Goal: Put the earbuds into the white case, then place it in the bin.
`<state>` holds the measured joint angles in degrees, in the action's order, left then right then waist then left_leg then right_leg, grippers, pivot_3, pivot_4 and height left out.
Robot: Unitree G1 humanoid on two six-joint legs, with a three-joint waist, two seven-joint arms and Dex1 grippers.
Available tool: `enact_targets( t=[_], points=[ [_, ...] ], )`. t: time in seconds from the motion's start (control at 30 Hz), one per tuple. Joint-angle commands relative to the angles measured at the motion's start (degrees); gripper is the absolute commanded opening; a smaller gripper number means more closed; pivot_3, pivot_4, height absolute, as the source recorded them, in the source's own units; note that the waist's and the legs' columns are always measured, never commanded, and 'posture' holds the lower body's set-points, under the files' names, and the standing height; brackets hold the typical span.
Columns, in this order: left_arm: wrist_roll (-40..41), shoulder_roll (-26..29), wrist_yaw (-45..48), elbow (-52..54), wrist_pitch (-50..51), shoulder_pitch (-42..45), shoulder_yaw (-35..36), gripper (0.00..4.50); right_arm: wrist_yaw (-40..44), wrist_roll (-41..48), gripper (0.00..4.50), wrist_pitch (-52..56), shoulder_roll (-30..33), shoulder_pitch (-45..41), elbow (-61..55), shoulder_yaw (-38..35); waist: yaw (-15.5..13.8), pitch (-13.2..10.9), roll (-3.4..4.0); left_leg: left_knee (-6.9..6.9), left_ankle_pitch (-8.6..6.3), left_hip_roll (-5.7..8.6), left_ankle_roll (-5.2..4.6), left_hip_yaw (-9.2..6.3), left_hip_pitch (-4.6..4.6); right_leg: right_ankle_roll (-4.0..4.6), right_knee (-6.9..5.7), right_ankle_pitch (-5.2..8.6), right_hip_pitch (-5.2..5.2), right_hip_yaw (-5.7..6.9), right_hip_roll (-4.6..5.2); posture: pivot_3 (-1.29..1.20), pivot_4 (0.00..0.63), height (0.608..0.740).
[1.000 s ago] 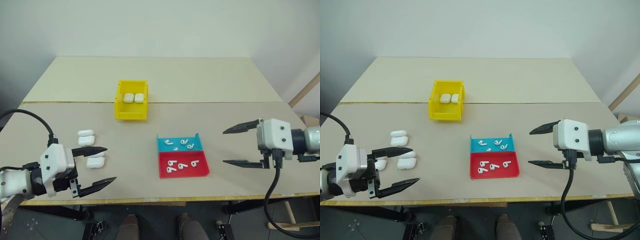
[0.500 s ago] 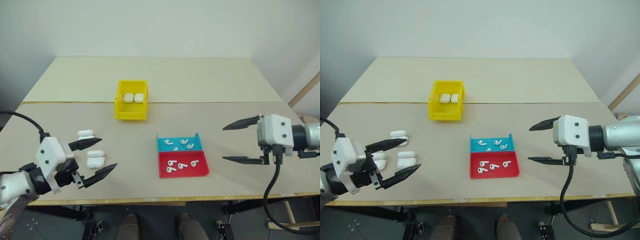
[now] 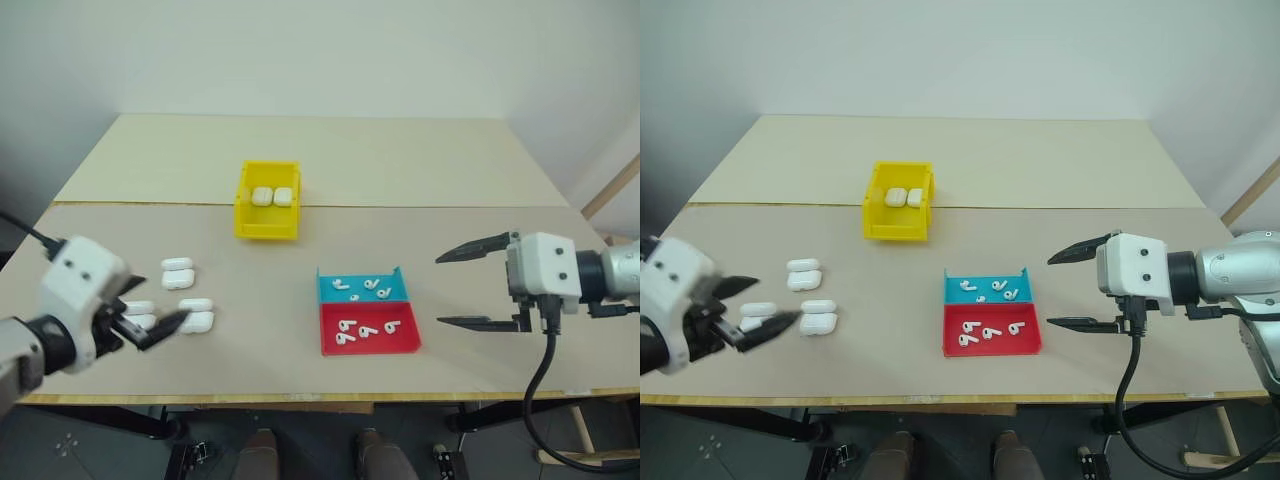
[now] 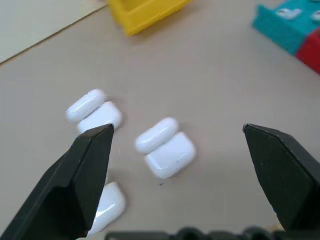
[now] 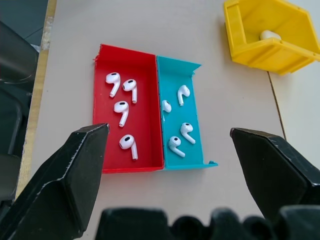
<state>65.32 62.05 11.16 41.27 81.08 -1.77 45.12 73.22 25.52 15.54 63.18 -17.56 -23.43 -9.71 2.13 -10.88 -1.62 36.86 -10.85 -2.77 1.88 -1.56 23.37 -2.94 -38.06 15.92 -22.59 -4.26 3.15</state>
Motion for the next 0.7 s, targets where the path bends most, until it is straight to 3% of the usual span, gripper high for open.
enact_targets(
  t=[0.03,0.17,0.27,0.33,0.5,0.7],
  points=[
    [8.09,1.13,-10.53,-3.35,11.13,3.82,-1.20,4.50,-1.48,1.29,4.49,1.40,0.03,-0.31,-2.94,-1.07,0.49,0.00,-0.01,-0.02,0.00,0.00,0.00,0.01,0.01,0.01,0.01,0.00,0.00,-0.01,0.00,0.00,0.150,0.740],
    [18.21,4.44,-24.90,-11.75,11.42,5.06,-3.74,4.50,-2.88,1.87,4.49,2.80,-0.40,0.43,-5.33,-0.77,0.44,-0.01,-0.02,-0.15,-0.05,-0.01,0.01,0.00,0.03,0.41,-0.01,-0.22,-0.07,-0.03,0.03,0.00,0.150,0.740],
    [39.73,16.91,-39.87,-19.34,0.11,-2.44,-7.26,4.50,-3.77,1.85,4.49,3.39,-1.06,1.67,-6.55,-0.66,0.19,-0.04,-0.17,-0.18,-0.05,-0.07,0.02,-0.09,0.10,0.48,-0.05,-0.23,-0.18,0.04,0.04,0.00,0.150,0.740],
    [46.61,23.17,-44.18,-22.01,-3.45,-6.77,-8.71,4.50,-4.10,1.72,4.49,3.51,-1.37,2.25,-7.09,-0.40,0.11,-0.04,-0.17,-0.17,-0.06,0.02,0.03,0.00,0.10,0.49,-0.02,-0.25,-0.18,0.04,0.23,0.00,0.150,0.740],
    [47.68,29.27,-41.90,-26.54,-4.45,-11.06,-10.34,4.50,-5.11,1.97,4.49,4.80,-2.23,3.12,-8.44,-0.14,-0.17,-0.06,-0.13,-0.18,-0.05,0.14,0.05,0.15,0.07,0.50,0.02,-0.23,-0.19,0.01,0.29,0.00,0.150,0.740],
    [47.68,32.78,-39.33,-31.14,-8.51,-7.77,-19.10,4.50,-6.45,2.32,4.49,6.29,-1.95,4.95,-10.39,-1.56,-0.81,-0.06,-0.14,-0.25,-0.04,0.10,0.07,0.18,0.30,0.57,0.01,-0.20,-0.47,0.01,0.20,0.00,0.150,0.740]
  ],
)
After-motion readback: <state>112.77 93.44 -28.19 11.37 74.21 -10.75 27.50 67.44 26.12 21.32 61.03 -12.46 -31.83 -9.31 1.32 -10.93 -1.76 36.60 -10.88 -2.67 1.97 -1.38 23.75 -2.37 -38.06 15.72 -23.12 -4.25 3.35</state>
